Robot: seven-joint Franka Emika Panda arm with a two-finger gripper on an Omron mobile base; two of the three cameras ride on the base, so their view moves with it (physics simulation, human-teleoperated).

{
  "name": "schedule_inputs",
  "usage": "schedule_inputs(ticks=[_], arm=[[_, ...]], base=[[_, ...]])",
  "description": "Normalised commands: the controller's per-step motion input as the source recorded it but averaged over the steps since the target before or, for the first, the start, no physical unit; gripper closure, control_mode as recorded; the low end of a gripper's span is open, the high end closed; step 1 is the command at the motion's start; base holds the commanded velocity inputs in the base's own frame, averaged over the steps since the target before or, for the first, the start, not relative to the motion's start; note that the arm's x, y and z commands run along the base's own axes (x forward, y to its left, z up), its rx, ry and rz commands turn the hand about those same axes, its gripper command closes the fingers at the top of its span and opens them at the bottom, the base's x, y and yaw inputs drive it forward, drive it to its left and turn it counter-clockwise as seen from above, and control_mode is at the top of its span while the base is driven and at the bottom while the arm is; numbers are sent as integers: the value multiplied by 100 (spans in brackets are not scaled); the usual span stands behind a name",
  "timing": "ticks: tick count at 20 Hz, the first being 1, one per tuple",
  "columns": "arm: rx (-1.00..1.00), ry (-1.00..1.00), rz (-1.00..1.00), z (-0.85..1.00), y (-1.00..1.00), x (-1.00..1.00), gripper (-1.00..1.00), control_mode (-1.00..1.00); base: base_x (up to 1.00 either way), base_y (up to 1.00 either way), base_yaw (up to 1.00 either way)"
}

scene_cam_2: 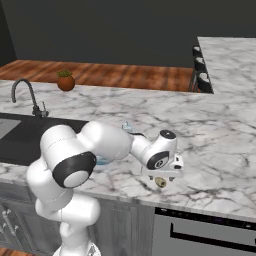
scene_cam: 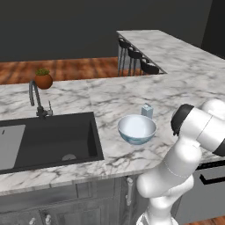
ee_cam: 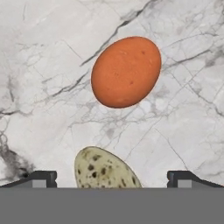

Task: Gather the eggs and milk located in the vicinity of the sink area and place them right next to the bowl.

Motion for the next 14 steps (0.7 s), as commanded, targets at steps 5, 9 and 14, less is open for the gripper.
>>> schedule_inputs(ticks=[5, 9, 14], arm=[[-4, 0, 0, -21, 0, 0, -100, -100], [-2, 0, 0, -19, 0, 0, -100, -100], [0, 0, 0, -14, 0, 0, -100, -100]], base=[[0, 0, 0], [0, 0, 0], [0, 0, 0]])
